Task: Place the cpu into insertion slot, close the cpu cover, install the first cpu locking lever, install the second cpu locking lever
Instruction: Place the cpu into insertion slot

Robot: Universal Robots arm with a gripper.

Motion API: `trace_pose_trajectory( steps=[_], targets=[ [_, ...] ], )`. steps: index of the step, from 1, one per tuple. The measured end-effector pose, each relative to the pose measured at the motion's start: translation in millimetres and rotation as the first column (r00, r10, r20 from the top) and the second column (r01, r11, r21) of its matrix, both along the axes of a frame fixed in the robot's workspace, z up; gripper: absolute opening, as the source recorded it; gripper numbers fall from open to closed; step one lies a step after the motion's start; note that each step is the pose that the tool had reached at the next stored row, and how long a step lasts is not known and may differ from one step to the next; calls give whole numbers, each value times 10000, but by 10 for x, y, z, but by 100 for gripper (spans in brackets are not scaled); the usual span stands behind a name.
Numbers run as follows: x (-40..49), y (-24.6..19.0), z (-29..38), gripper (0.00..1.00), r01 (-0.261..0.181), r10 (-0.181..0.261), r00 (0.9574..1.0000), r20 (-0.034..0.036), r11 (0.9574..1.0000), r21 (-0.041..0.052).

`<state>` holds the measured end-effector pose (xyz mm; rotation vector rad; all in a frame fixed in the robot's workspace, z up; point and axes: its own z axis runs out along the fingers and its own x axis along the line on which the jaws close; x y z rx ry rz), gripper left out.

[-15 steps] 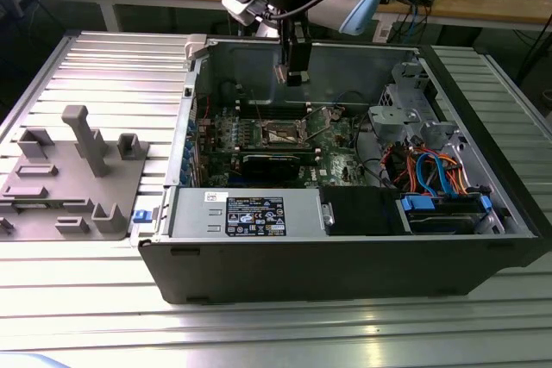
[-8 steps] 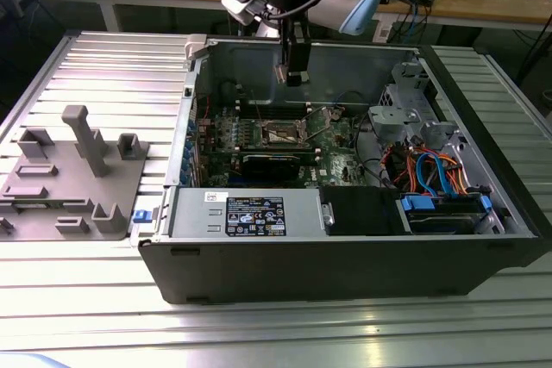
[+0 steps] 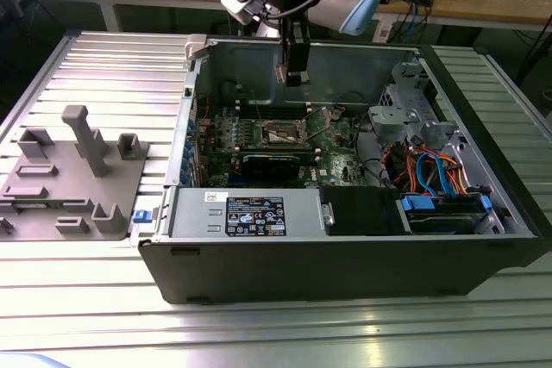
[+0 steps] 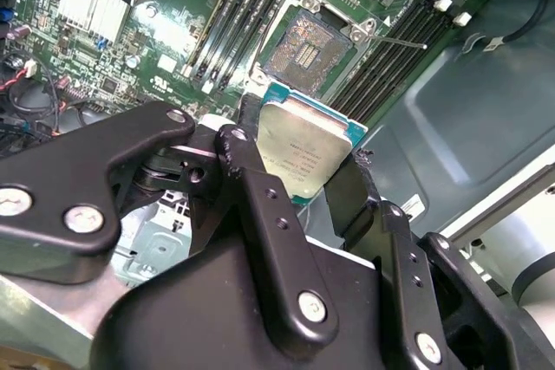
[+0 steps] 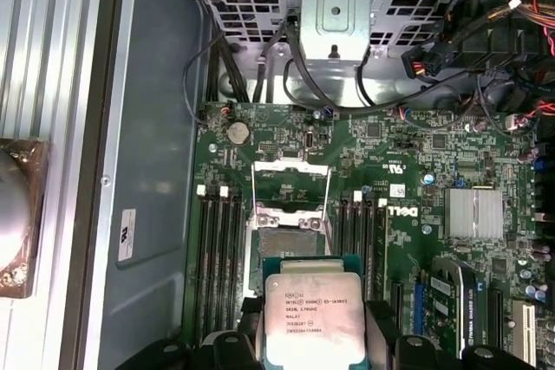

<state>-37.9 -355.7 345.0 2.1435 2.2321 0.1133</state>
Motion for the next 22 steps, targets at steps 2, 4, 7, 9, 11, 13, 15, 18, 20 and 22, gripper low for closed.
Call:
trace_pose_trajectory(
  steps=[2, 4, 7, 9, 11, 13, 15, 18, 20, 22],
  targets=[
    [0, 0, 0, 55, 64, -64, 10000, 0, 10000, 0],
    [0, 0, -2, 55, 170, -170, 9999, 0, 9999, 0],
    [0, 0, -1, 55, 205, -205, 9998, 0, 9998, -1],
    [0, 0, -1, 55, 205, -205, 9998, 0, 9998, 0],
    [0, -1, -4, 55, 206, -206, 9998, 0, 9998, -1],
    [0, -6, -8, 55, 206, -206, 9998, 1, 9998, 1],
    [0, -13, -11, 55, 206, -206, 9998, 1, 9998, 1],
    [0, -18, -15, 55, 205, -205, 9998, -1, 9998, -2],
    [-1, -20, -19, 55, 206, -206, 9998, -1, 9998, -2],
    [0, -20, -22, 55, 205, -205, 9998, -1, 9998, -2]
  ],
)
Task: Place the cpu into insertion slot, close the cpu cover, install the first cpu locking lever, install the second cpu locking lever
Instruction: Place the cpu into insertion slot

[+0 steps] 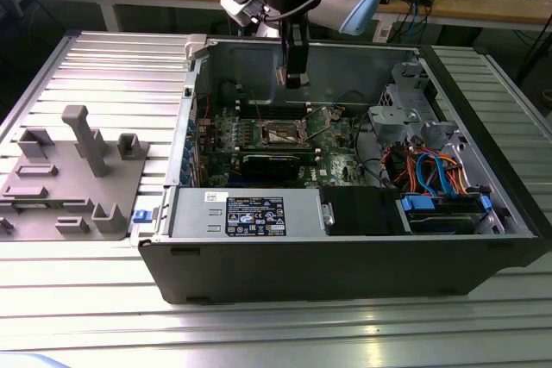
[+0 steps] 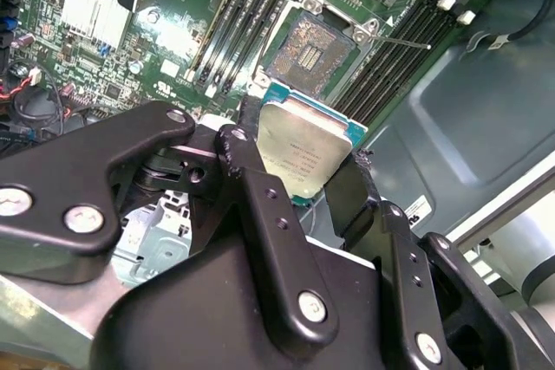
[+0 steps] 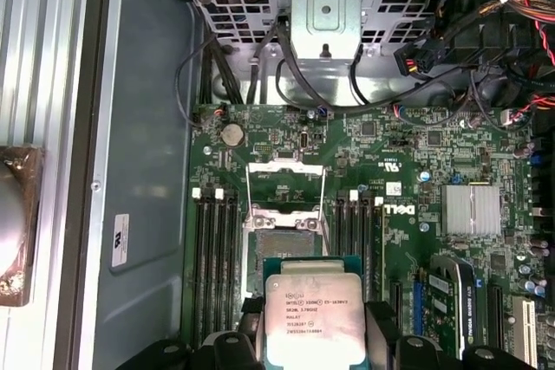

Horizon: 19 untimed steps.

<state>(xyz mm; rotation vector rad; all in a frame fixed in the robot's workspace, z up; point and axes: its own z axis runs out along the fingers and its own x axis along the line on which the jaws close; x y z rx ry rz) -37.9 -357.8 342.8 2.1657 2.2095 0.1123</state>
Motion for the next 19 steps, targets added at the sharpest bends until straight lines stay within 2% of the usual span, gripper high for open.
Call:
trace_pose_trajectory(
  steps=[19],
  targets=[
    [0, -2, -53, 55, 0, 0, 10000, 1, 10000, 1]
  ],
)
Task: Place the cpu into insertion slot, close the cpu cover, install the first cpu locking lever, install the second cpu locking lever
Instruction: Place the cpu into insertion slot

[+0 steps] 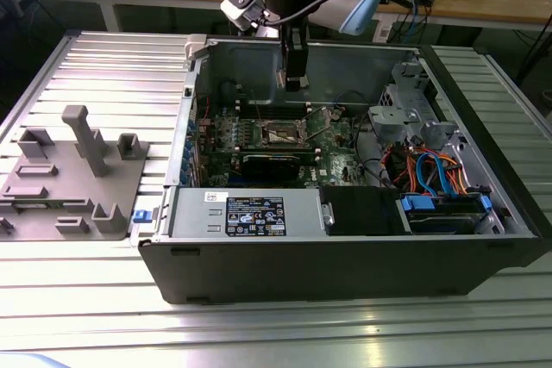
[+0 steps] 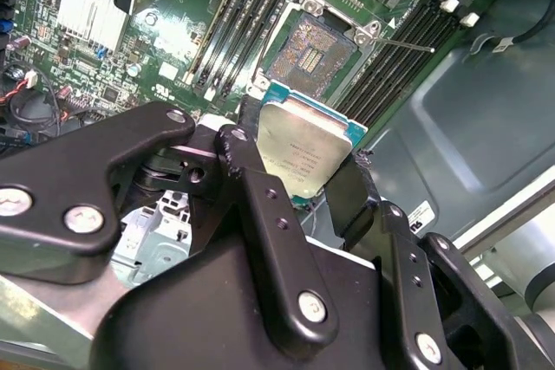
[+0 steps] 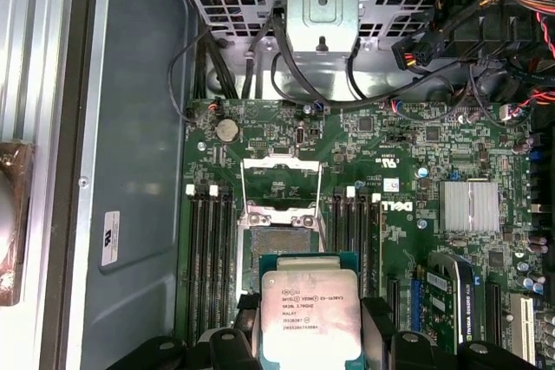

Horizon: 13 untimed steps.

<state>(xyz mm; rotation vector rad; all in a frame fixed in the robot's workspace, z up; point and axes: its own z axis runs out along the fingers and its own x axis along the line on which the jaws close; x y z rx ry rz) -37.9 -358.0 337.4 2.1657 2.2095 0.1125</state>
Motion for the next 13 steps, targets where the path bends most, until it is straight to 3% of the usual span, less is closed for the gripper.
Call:
trace_pose_trajectory(
  steps=[3, 7, 9, 13],
  targets=[
    [0, 0, -40, 55, 0, 0, 10000, 0, 10000, 1],
    [0, 0, -46, 55, 0, 0, 10000, 0, 10000, 0],
    [0, 0, -100, 55, 0, 0, 10000, 0, 10000, 0],
    [0, 0, -102, 55, 0, 0, 10000, 0, 10000, 0]
  ],
)
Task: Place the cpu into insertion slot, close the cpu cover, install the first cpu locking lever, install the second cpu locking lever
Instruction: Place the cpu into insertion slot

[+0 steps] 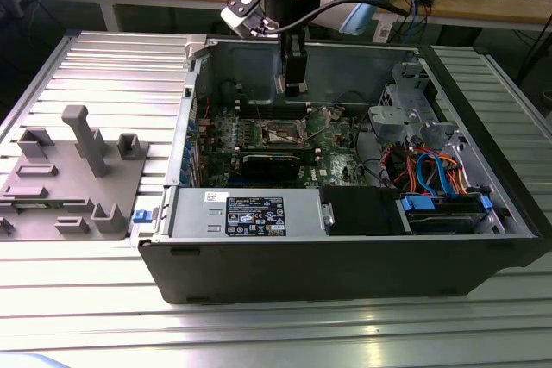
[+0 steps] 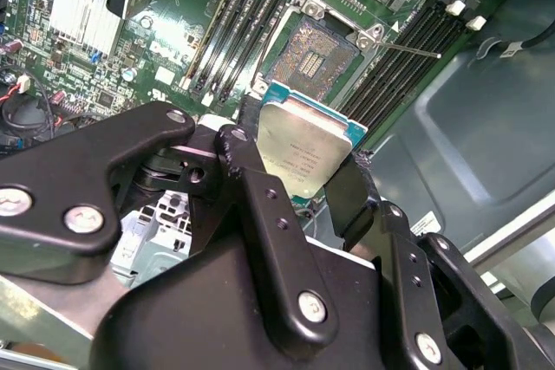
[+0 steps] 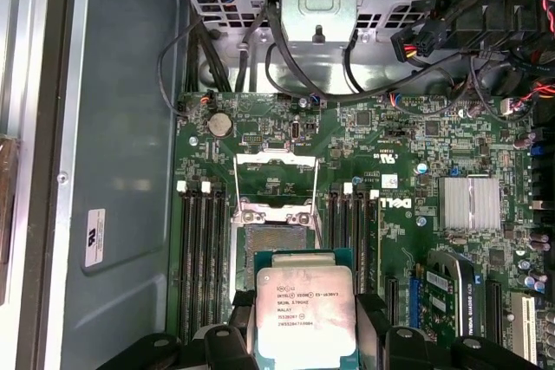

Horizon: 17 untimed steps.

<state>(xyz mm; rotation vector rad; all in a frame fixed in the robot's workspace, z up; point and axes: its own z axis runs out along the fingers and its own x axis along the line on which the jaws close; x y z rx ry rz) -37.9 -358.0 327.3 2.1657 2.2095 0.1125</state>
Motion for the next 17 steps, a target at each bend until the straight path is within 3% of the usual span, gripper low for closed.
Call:
trace_pose_trajectory(
  steps=[17],
  targets=[
    [0, 0, -72, 55, -1, 1, 10000, 0, 10000, -12]
  ],
)
